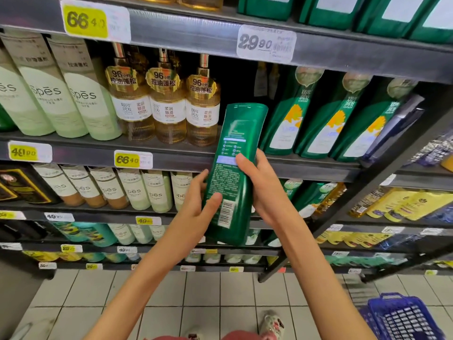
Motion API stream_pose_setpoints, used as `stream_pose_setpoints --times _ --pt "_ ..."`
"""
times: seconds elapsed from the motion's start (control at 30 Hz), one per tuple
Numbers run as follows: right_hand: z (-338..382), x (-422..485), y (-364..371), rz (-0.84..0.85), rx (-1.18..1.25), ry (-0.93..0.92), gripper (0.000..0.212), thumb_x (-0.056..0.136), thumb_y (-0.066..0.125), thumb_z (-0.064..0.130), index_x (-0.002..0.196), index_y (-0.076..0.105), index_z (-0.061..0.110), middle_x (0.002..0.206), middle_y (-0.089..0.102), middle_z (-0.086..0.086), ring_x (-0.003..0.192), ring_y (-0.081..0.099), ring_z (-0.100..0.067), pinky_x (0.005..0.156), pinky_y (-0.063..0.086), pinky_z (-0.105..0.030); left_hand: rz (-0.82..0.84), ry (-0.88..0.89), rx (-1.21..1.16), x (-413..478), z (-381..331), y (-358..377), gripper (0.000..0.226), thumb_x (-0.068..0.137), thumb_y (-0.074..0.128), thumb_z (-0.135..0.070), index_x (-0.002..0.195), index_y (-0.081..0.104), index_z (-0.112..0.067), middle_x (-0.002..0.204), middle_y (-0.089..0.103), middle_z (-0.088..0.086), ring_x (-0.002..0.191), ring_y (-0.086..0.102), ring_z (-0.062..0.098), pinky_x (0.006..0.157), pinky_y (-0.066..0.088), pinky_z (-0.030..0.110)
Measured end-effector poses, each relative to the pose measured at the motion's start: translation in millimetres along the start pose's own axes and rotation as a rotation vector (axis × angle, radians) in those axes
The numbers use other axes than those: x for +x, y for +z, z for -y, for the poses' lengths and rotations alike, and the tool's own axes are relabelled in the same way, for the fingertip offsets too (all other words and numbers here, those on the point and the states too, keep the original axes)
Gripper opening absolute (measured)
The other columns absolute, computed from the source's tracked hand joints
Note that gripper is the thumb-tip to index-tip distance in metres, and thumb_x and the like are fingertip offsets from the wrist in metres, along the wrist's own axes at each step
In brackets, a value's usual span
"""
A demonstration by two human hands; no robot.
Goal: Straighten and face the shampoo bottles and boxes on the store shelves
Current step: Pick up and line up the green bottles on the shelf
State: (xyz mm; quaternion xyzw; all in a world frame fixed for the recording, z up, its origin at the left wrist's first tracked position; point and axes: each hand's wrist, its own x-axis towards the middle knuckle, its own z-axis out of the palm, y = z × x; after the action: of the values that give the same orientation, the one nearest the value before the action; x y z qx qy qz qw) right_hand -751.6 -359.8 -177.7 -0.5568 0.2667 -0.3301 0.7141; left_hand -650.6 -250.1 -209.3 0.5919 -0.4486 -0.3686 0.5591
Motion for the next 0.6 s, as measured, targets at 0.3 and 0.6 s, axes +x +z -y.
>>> stream_pose_setpoints --times 0.3,0.6 --pt "9.8 -6.9 -7.5 0.029 -0.144 0.038 0.071 0.077 0.058 0.051 0.136 0.031 0.022 0.107 0.063 0.002 0.092 0.065 -0.004 0.09 0.052 -0.032 0.093 0.164 0.187 -5.9 0.7 21.9 0.066 0.086 0.059 -0.034 0.135 0.016 -0.046 0.127 0.039 -0.02 0.118 0.034 -0.015 0.093 0.027 -0.001" --pt "-7.0 -18.5 -22.3 0.028 0.025 0.105 0.045 0.09 0.057 0.02 0.128 0.049 -0.001 0.107 0.068 -0.009 0.09 0.067 -0.019 0.083 0.055 -0.034 0.369 -0.125 -0.172 -8.2 8.5 4.3 0.031 0.084 0.047 -0.053 0.114 0.041 -0.05 0.114 0.059 -0.026 0.106 0.053 -0.016 0.081 0.046 0.006"
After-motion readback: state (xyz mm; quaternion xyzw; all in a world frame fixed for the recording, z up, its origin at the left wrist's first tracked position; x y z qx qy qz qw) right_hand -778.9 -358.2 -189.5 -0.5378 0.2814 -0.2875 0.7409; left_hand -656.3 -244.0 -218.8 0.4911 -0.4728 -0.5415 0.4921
